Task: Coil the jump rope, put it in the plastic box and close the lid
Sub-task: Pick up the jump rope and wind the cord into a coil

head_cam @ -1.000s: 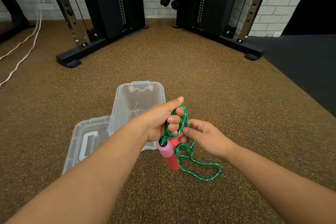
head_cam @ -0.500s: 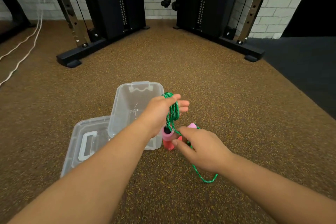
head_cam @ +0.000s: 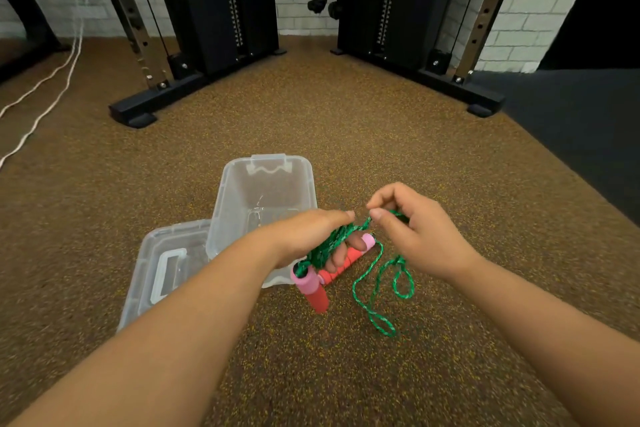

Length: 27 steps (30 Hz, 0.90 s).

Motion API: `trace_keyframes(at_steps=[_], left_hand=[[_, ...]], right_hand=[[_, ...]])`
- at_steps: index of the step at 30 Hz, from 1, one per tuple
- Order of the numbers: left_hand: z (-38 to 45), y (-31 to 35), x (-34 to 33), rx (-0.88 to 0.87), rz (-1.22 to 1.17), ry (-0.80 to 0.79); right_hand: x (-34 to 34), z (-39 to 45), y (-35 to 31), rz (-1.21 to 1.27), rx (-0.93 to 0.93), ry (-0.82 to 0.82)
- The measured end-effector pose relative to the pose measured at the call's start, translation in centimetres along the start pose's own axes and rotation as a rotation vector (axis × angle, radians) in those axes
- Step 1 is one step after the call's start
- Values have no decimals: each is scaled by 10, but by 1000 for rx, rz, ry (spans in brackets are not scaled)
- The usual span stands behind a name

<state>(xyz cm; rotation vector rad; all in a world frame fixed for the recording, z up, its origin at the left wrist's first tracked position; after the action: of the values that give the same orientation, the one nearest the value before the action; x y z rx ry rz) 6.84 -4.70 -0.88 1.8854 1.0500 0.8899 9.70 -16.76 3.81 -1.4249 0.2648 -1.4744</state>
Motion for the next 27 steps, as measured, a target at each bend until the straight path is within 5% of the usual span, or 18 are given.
trace_keyframes(at_steps=[12, 21, 27], left_hand=[[-5, -10, -12, 15, -415, -317], [1, -10, -8, -18, -338, -262], [1, -14, -2, -5, -329, -202]], right_hand=[[7, 5, 24, 450, -214, 78], [-31, -9, 42, 217, -334, -382], [-32, -8, 36, 244, -328, -492]])
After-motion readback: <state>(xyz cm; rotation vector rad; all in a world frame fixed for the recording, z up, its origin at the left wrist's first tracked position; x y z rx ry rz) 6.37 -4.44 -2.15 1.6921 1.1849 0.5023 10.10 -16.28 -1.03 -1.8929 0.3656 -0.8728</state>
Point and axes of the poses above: each hand's wrist, its own z-axis towards the middle knuckle, its own x-axis out of the back of the hand, y = z × x, the point moved 8 cm from there along z, towards the middle knuckle, and after that the axes turned 1 degree about -x, right-handed, at the moved point
